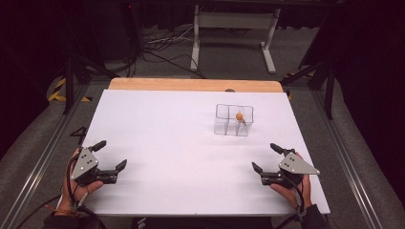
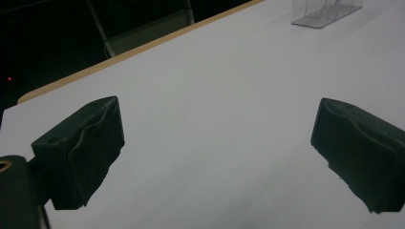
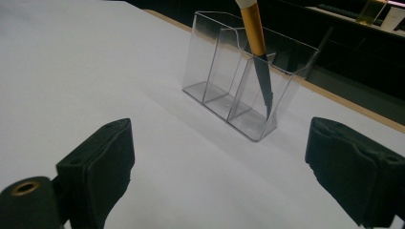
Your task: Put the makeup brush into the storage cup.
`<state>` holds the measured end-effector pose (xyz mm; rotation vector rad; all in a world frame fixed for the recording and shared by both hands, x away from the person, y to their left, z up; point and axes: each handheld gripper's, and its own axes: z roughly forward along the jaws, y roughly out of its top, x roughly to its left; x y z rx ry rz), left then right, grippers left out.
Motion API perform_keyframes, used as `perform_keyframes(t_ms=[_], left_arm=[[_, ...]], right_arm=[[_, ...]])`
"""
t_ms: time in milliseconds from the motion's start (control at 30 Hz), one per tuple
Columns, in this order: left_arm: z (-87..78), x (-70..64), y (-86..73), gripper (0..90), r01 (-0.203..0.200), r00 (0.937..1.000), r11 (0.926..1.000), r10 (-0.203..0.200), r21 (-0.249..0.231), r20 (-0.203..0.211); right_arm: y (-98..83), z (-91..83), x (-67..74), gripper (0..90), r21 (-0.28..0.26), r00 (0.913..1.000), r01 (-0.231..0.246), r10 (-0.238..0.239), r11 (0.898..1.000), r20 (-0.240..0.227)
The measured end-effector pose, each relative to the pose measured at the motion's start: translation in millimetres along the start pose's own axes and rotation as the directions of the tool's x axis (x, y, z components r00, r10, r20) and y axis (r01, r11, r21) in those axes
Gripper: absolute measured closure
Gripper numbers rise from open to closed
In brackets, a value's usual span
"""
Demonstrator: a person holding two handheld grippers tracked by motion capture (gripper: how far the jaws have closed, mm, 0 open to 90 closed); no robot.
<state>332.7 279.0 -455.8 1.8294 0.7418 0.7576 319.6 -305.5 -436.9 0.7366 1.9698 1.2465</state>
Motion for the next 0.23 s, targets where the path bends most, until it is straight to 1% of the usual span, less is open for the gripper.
perform_keyframes(t_ms=[167, 233], left_arm=[[0.0, 0.0, -0.4, 4.6, 0.007, 1.0, 1.0, -0.007, -0.003, -0.001], [0.2, 0.4, -0.5, 4.6, 0.003, 1.0, 1.0, -0.003, 0.001, -0.005]], right_arm=[[-0.1, 0.4, -0.5, 10.4, 0.001, 1.0, -0.007, 0.007, 1.0, 0.003], [0.4, 0.3, -0.6, 10.4, -0.002, 1.0, -0.005, 0.005, 1.0, 0.002]])
